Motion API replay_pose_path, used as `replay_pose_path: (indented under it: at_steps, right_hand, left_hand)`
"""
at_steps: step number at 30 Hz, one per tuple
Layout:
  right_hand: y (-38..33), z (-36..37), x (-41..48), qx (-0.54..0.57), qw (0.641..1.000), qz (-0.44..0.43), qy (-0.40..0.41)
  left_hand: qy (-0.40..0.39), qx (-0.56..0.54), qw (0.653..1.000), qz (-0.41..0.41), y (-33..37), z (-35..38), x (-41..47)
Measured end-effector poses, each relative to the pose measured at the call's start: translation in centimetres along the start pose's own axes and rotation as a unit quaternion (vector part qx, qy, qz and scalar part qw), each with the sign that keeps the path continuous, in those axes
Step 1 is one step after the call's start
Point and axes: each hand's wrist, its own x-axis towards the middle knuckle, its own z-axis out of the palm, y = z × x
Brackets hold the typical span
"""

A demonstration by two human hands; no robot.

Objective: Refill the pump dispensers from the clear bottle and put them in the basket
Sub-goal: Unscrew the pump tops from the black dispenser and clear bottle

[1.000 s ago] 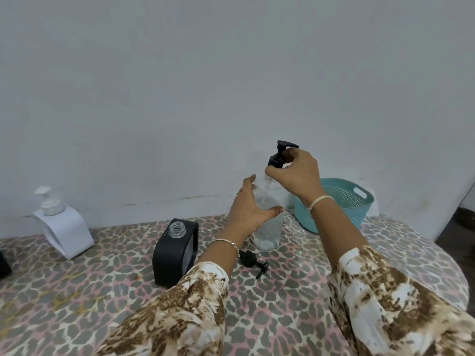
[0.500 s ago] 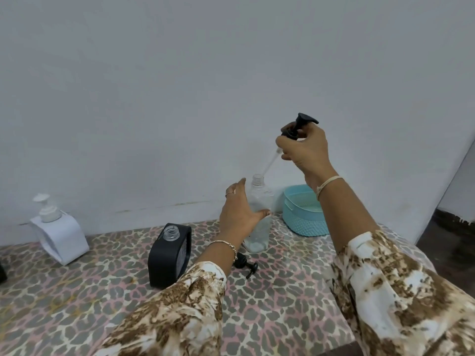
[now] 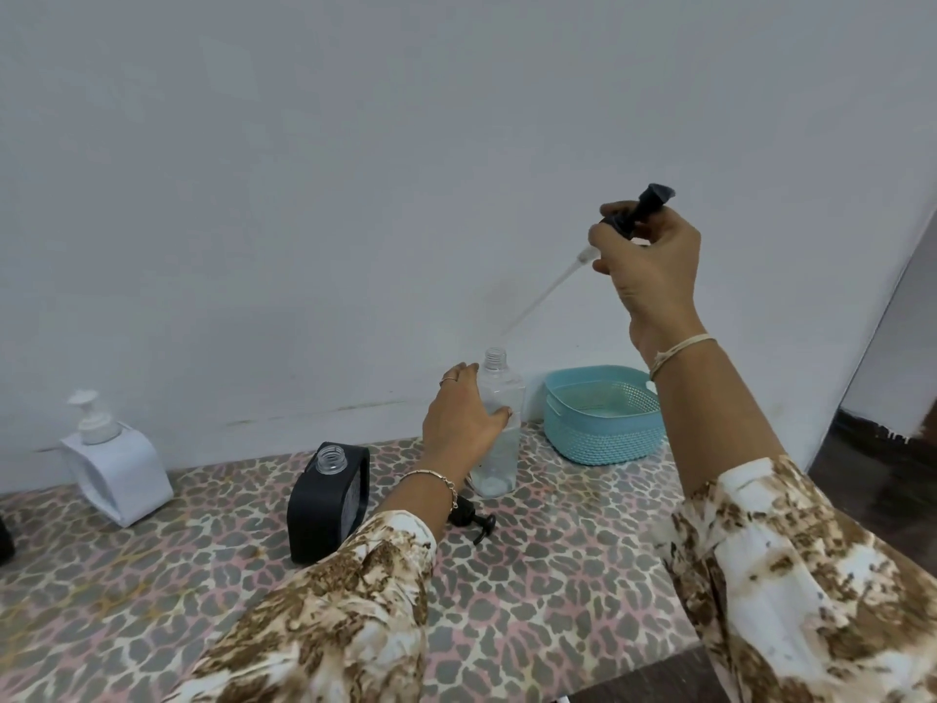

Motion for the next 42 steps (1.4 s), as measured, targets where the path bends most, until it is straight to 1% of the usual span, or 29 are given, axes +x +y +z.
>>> replay_pose_path:
  at_steps: [4,7,11,14,16,21,27,32,36,39,41,42]
  right_hand:
    - [0.1,-1.0,0.2,0.020,0.999,-0.001,0.029]
    - [1.7,-1.6,-0.3,0.034,0.999,0.019,0.015]
    - [5.0,-2.3,-1.7,0.049,0.997,0.059,-0.009]
    - [8.2,-2.9,-3.2,0.073,0.994,0.087,0.010]
    - [10.8,-3.3,-4.4,0.065,0.991,0.112,0.028]
    - [16.6,-4.9,-7.4,-0.023,0.979,0.200,0.041]
    - [19.8,-6.0,-10.4,-0.099,0.969,0.224,0.032]
    - [21.3,-7.1,-11.6,-0.205,0.956,0.207,-0.046]
    - [22.0,-7.6,-12.3,-0.324,0.924,0.179,-0.093]
    - [22.0,-7.8,-12.2,-0.376,0.902,0.170,-0.128]
    - [21.5,-7.3,-12.1,-0.416,0.886,0.153,-0.134]
    - [21.3,-6.9,-12.0,-0.444,0.878,0.129,-0.119]
  left_hand:
    - [0.002,0.002,1.000,-0.003,0.2,0.1,0.0]
    - [0.012,0.000,1.000,-0.002,0.1,0.2,-0.2]
    - [0.030,-0.011,0.999,0.004,-0.1,0.3,-0.6]
    - [0.019,-0.018,1.000,0.017,-0.6,0.3,-0.8]
    - [0.006,-0.008,0.999,0.036,-0.9,0.2,-1.0]
    - [-0.017,0.015,0.998,0.060,-1.5,0.0,-1.3]
    - [-0.034,-0.019,0.998,0.053,-2.0,0.0,-1.3]
    - [-0.035,-0.026,0.997,0.063,-2.4,0.3,-1.5]
    - [-0.017,-0.025,0.998,0.060,-2.8,0.5,-1.7]
    - [-0.014,-0.037,0.997,0.064,-3.0,0.5,-1.6]
    - [-0.007,-0.046,0.997,0.065,-3.2,0.6,-1.6]
    - [-0.001,-0.048,0.997,0.066,-3.3,0.6,-1.5]
